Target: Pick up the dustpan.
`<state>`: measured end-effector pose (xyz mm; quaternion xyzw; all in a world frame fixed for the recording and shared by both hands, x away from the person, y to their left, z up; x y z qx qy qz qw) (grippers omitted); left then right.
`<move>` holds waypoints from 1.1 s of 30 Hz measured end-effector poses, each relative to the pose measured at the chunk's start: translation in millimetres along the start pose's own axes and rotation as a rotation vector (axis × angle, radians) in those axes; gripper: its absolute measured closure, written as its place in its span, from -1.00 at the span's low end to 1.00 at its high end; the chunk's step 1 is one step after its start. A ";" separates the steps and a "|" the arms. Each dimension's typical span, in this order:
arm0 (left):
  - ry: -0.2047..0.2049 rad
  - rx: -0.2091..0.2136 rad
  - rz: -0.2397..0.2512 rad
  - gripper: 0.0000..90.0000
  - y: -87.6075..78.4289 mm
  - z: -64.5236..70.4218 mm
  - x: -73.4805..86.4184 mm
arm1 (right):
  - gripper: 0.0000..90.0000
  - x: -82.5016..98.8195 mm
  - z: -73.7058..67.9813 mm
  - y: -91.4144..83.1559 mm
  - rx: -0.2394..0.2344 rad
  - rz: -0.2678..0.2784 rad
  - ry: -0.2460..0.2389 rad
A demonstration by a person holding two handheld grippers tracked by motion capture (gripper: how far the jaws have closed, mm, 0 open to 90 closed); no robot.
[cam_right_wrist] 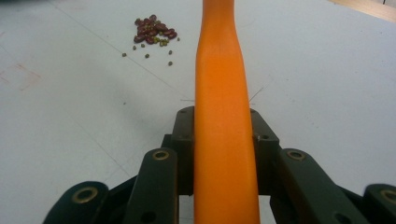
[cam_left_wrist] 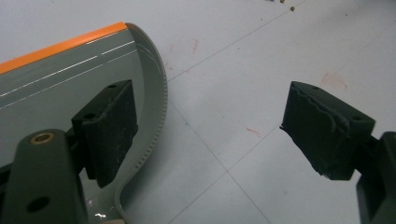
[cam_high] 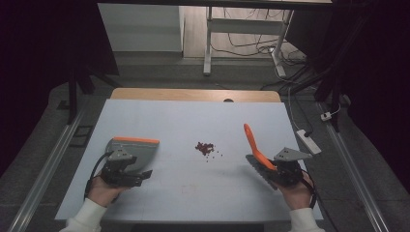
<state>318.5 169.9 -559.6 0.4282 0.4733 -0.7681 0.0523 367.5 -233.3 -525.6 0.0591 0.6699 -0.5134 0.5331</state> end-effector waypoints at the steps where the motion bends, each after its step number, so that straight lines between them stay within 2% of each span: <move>1: -0.002 0.001 -0.001 -0.58 0.0 -0.4 0.0 | 0.56 0.6 0.0 0.4 0.000 -0.002 0.000; 7: -0.009 -0.009 -0.007 -0.58 1.3 -0.9 0.8 | 0.56 0.7 1.8 1.5 -0.003 -0.003 0.007; 16: 0.008 -0.010 -0.001 -0.57 -2.3 6.5 -2.5 | 0.56 -1.2 1.3 1.9 0.010 -0.005 -0.007; 26: 0.011 -0.011 -0.023 -0.58 -2.4 8.9 -2.5 | 0.56 -0.8 3.0 3.9 0.015 -0.005 -0.005; 28: 0.010 -0.019 -0.026 -0.58 -5.0 8.1 -5.1 | 0.56 0.7 5.0 3.2 0.021 -0.007 -0.004; 30: -0.006 -0.026 -0.015 -0.58 -11.2 7.3 -12.2 | 0.56 1.2 6.6 2.4 0.021 -0.002 0.010; 33: -0.024 -0.040 -0.017 -0.58 -16.0 6.7 -19.8 | 0.56 1.6 9.3 1.2 0.023 0.000 0.007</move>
Point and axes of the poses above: each handheld gripper's, and its own axes: y roughly forward along the jaws, x roughly out of its underside, z roughly to its right, the point moved 10 cm from there along y, roughly forward along the jaws, and after that the axes turned 3 degrees about x, right-handed, at the moved point
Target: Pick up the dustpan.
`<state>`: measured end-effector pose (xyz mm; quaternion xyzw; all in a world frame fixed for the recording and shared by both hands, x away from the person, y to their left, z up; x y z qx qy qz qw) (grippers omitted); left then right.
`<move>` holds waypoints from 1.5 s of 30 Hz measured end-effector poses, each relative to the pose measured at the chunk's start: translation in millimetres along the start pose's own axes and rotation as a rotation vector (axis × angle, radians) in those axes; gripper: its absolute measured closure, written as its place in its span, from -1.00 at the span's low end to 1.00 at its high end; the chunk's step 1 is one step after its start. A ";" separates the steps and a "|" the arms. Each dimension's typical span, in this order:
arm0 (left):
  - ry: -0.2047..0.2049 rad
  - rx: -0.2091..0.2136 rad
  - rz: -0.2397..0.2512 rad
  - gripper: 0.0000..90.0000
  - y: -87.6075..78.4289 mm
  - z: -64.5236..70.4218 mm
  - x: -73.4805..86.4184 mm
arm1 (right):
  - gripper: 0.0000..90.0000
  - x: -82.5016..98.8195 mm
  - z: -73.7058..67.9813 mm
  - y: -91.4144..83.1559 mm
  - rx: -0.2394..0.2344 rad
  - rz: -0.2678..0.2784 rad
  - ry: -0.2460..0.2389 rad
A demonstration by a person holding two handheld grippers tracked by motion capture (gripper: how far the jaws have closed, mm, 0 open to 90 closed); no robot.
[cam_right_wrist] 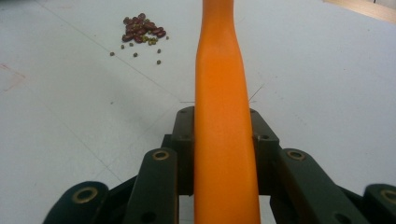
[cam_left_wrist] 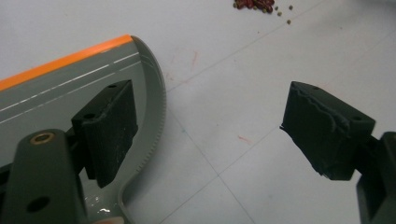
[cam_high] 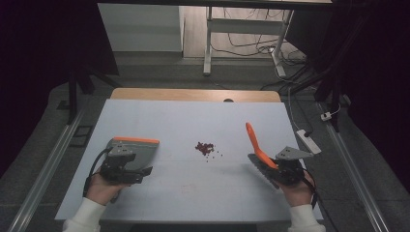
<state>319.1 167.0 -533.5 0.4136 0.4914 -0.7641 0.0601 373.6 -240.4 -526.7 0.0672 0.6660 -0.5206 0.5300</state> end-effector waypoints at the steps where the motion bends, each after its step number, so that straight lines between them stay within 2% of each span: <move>1: -0.005 -0.012 -0.003 -0.58 -1.4 -0.8 -2.4 | 0.56 -0.3 0.3 -0.4 0.000 0.002 0.005; 3: -0.016 -0.035 -0.010 -0.59 -4.6 -2.7 -6.1 | 0.56 -0.5 1.0 -1.2 -0.001 0.006 0.006; 6: -0.026 -0.047 -0.003 -0.60 -9.6 -3.6 -10.1 | 0.56 -1.3 2.2 -1.8 -0.004 0.013 0.009; 12: -0.056 -0.076 0.004 -0.59 -15.8 -9.7 -8.6 | 0.56 -2.2 0.7 -2.2 -0.001 0.014 0.010; 14: -0.059 -0.085 -0.009 -0.59 -17.4 -13.9 -5.1 | 0.56 -1.8 1.0 -2.9 0.004 0.011 0.002; 15: -0.083 -0.103 -0.018 -0.59 -19.4 -21.6 -1.9 | 0.56 -1.8 1.4 -3.4 0.007 0.011 0.001; 16: -0.083 -0.103 -0.018 -0.58 -19.4 -21.6 -1.9 | 0.56 -2.0 2.0 -4.1 0.012 0.013 0.006; 20: -0.126 -0.125 -0.028 -0.58 -21.7 -35.5 4.6 | 0.56 0.4 3.7 -4.9 0.023 0.007 0.005; 23: -0.140 -0.136 -0.050 -0.58 -20.6 -40.5 10.3 | 0.56 2.8 2.6 -2.9 0.022 -0.003 0.006; 25: -0.137 -0.176 -0.075 -0.58 -21.1 -44.2 16.1 | 0.56 3.5 1.5 -1.8 0.020 -0.007 0.002; 27: -0.138 -0.187 -0.081 -0.60 -21.7 -45.0 17.7 | 0.56 3.6 -0.2 -1.1 0.016 -0.010 -0.004; 30: -0.171 -0.202 -0.090 -0.60 -26.8 -45.7 28.6 | 0.56 2.9 -3.9 0.1 0.011 -0.011 -0.010; 34: -0.191 -0.200 -0.103 -0.61 -27.2 -41.9 39.2 | 0.56 2.2 -6.2 1.3 0.007 -0.012 -0.017; 37: -0.212 -0.203 -0.118 -0.61 -25.4 -41.9 44.9 | 0.56 1.8 -6.6 1.9 0.005 -0.013 -0.019; 39: -0.227 -0.233 -0.118 -0.61 -24.0 -44.9 50.2 | 0.56 1.7 -6.7 2.2 0.007 -0.015 -0.022; 42: -0.244 -0.228 -0.129 -0.61 -20.8 -44.7 56.7 | 0.56 2.0 -6.8 2.9 0.007 -0.016 -0.026; 43: -0.255 -0.220 -0.149 -0.61 -16.9 -44.6 63.3 | 0.56 2.3 -6.8 3.3 0.007 -0.018 -0.028; 45: -0.259 -0.224 -0.161 -0.61 -14.2 -45.0 67.3 | 0.56 2.8 -6.9 3.7 0.008 -0.022 -0.025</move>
Point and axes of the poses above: each handheld gripper's, and its own axes: y roughly forward along the jaws, x roughly out of its underside, z roughly to its right, the point moved 10 cm from there along y, roughly forward along the jaws, and after that the axes turned 3 degrees about x, right-handed, at the moved point
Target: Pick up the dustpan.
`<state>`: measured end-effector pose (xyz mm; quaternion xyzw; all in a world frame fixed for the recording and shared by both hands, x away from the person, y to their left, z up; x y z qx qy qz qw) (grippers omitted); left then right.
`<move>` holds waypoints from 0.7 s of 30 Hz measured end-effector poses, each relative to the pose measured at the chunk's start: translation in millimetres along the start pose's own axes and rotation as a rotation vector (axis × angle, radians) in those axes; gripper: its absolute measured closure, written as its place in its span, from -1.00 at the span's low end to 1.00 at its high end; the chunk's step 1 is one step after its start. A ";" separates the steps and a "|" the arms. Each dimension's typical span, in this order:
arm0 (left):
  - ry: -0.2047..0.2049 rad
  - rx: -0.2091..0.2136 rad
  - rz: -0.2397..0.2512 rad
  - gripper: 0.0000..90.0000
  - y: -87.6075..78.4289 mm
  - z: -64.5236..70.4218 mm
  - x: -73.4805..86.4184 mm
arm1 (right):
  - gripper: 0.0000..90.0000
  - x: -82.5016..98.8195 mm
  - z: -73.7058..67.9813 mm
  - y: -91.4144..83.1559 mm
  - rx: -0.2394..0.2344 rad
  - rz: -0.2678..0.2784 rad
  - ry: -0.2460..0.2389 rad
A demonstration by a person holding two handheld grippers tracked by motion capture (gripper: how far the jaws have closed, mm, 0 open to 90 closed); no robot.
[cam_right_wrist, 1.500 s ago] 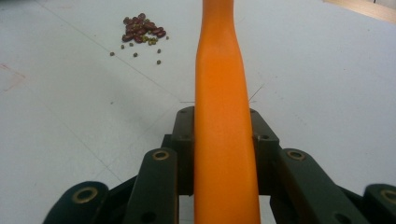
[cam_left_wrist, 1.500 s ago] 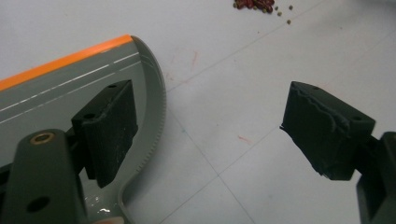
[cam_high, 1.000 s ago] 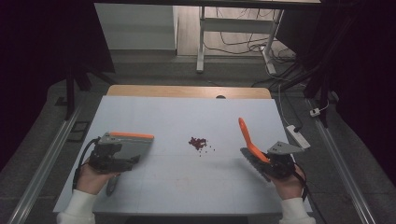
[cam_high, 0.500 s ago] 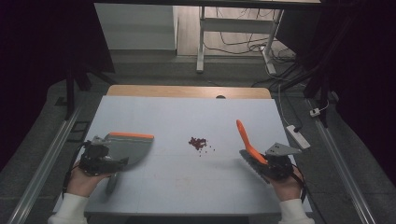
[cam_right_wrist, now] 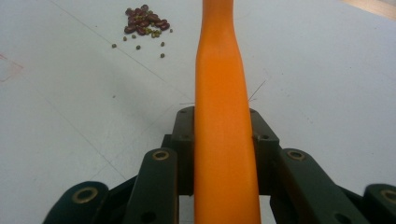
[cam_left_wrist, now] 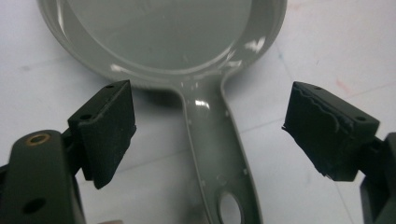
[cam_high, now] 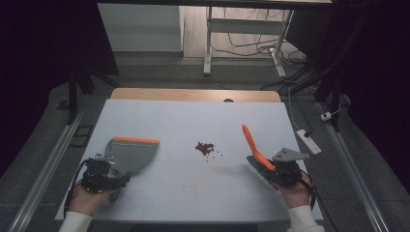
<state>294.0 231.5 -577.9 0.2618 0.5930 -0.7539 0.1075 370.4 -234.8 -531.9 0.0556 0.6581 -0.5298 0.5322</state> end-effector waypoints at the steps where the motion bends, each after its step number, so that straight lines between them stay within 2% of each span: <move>1: 0.000 0.000 0.000 -0.61 0.0 0.0 0.0 | 0.56 0.1 0.1 0.3 0.000 0.000 -0.004; 3: -0.008 -0.012 0.008 -0.60 0.7 -1.3 1.4 | 0.56 0.4 -0.3 0.7 0.003 -0.004 -0.009; 10: -0.033 0.018 -0.028 -0.59 7.9 -1.0 11.7 | 0.56 1.7 -0.9 2.1 0.004 -0.012 -0.010; 16: -0.073 0.043 -0.032 -0.49 19.9 -3.2 13.4 | 0.56 1.6 -1.9 2.5 0.006 -0.016 -0.016; 21: -0.087 0.058 -0.032 -0.37 24.4 -3.6 13.2 | 0.56 2.3 -1.7 2.9 0.008 -0.019 -0.021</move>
Point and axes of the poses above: each handheld gripper's, and its own axes: y roughly forward along the jaws, x roughly out of its underside, z roughly to its right, the point moved 10 cm from there along y, roughly forward along the jaws, and after that the axes turned 3 degrees about x, right-handed, at the moved point
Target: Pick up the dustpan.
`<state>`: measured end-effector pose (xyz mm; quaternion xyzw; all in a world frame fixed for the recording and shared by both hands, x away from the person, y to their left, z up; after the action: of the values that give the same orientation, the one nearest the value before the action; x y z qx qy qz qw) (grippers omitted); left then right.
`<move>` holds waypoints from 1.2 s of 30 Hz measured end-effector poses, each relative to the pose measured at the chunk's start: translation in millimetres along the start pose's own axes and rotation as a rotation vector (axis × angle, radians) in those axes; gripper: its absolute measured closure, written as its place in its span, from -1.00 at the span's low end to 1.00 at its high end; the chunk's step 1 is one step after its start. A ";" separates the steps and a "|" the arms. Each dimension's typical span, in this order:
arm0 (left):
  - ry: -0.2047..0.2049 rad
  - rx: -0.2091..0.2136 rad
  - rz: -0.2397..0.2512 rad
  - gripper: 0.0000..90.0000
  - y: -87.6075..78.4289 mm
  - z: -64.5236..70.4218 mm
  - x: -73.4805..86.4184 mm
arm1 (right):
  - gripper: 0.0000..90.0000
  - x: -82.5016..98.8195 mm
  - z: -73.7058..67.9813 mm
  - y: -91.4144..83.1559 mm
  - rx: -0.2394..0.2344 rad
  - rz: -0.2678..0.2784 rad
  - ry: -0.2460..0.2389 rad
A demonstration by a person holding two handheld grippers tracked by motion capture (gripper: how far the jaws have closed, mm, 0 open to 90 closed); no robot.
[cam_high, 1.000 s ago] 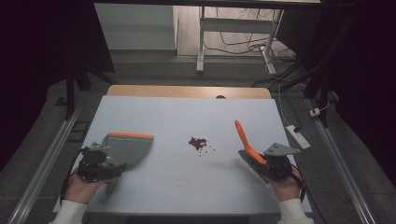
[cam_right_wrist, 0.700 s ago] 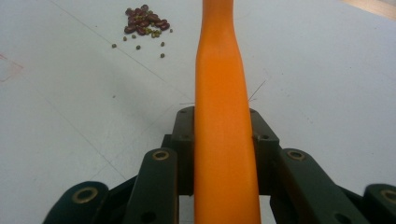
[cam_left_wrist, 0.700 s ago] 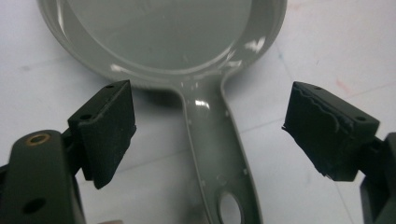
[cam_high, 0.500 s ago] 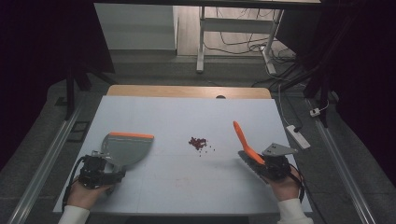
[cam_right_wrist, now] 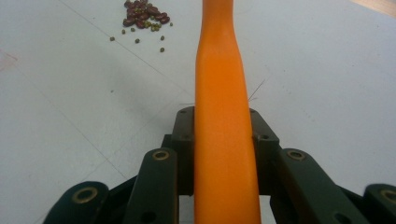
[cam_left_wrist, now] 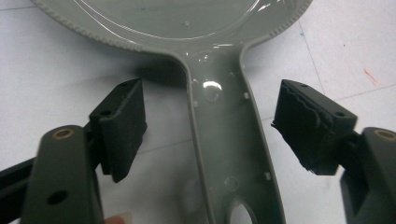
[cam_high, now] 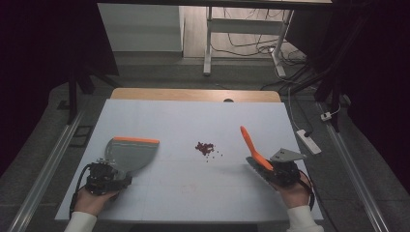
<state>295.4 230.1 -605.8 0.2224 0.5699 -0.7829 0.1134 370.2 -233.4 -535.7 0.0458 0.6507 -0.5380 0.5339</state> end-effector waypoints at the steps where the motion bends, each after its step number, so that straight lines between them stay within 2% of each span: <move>1: -0.007 0.005 0.005 -0.34 1.2 -0.5 -1.1 | 0.55 0.1 0.1 0.1 0.001 0.000 0.000; 4: -0.023 0.021 0.016 -0.25 2.6 -0.3 -2.9 | 0.56 0.4 0.2 0.5 0.002 -0.002 0.001; 13: -0.035 0.051 0.040 -0.01 7.0 3.1 -6.3 | 0.55 -1.6 -1.3 -0.1 -0.003 0.004 -0.001; 17: -0.063 0.042 0.073 0.08 5.6 0.9 -9.5 | 0.56 0.0 0.1 0.5 0.000 0.000 0.002; 24: -0.085 0.050 0.082 0.24 5.7 -1.5 -9.8 | 0.56 -1.0 -0.6 0.6 -0.002 0.004 -0.007; 27: -0.098 0.034 0.086 0.37 5.8 -2.6 -10.1 | 0.56 0.1 -0.4 1.0 0.003 -0.003 -0.010; 36: -0.094 0.044 0.093 0.38 4.9 -4.4 -10.5 | 0.55 -0.6 -1.1 0.8 0.001 0.000 -0.010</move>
<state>307.8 231.9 -606.0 0.2142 0.5356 -0.7986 0.1716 370.2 -231.9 -535.9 0.0436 0.6477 -0.5386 0.5372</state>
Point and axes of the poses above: each handheld gripper's, and its own axes: y roughly forward along the jaws, x roughly out of its underside, z roughly to its right, the point moved 10 cm from there along y, roughly forward along the jaws, and after that the axes turned 3 degrees about x, right-handed, at the moved point
